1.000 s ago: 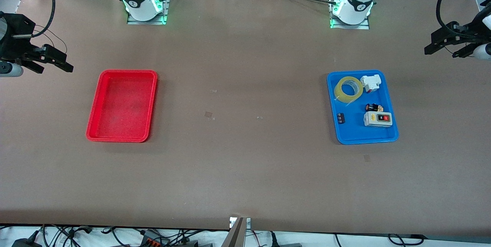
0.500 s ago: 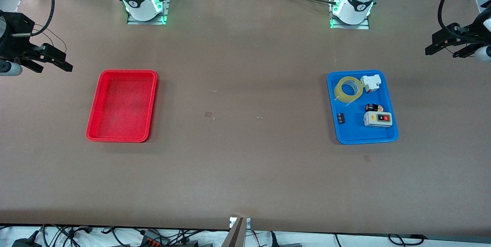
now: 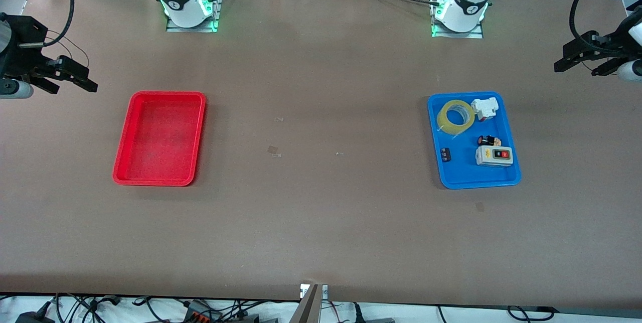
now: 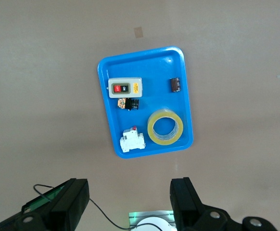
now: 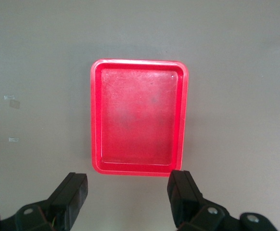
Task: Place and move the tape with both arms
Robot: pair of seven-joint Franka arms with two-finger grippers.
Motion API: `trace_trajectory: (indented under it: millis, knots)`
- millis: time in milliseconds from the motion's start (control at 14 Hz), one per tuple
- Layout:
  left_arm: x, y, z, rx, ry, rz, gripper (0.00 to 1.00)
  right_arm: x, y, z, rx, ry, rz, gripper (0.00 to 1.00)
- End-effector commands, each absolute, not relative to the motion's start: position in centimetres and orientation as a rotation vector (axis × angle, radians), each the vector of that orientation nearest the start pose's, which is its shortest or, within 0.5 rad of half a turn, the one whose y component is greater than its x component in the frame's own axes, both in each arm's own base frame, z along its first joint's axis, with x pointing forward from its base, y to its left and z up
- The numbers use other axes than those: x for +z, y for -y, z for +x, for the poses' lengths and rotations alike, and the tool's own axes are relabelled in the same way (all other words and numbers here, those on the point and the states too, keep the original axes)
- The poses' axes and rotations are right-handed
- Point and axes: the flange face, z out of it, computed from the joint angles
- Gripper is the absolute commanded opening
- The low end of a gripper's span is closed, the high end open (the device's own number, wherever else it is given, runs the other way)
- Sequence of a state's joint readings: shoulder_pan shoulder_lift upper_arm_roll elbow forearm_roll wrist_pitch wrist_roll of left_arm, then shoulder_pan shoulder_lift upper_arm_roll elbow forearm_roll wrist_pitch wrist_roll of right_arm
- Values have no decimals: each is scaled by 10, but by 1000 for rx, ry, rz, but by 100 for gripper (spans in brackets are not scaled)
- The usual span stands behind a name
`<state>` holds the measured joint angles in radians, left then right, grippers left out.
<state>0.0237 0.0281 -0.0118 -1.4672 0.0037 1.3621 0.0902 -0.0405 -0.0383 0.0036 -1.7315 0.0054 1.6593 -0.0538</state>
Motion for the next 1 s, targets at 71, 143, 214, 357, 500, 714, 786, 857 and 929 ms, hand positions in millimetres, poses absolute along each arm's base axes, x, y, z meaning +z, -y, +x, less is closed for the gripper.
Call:
trace_trajectory:
  millis: [71,143,214,357,500,714,786,857,929]
  knots:
    - [631,1,545,229,-158,-3114,100,586,18,540,34,44,-3143,100]
    - [630,1,545,234,-156,-3114,100,586,18,540,39,44,-3142,100]
    - [629,1,545,238,-156,-3115,100,586,18,540,34,44,-3143,100]
    - [626,1,545,253,-161,-3114,100,586,19,541,36,39,-3142,100]
    - [617,1,545,277,-161,-3113,100,586,19,541,36,39,-3142,100]
    - [607,2,549,279,-167,-3114,100,586,19,541,36,39,-3142,100]
    - [601,2,551,274,-168,-3114,100,586,19,541,36,39,-3142,100]
    - [589,3,552,270,-169,-3116,100,586,19,540,34,41,-3142,100]
    - [580,4,554,260,-172,-3116,100,586,19,540,34,39,-3143,100]
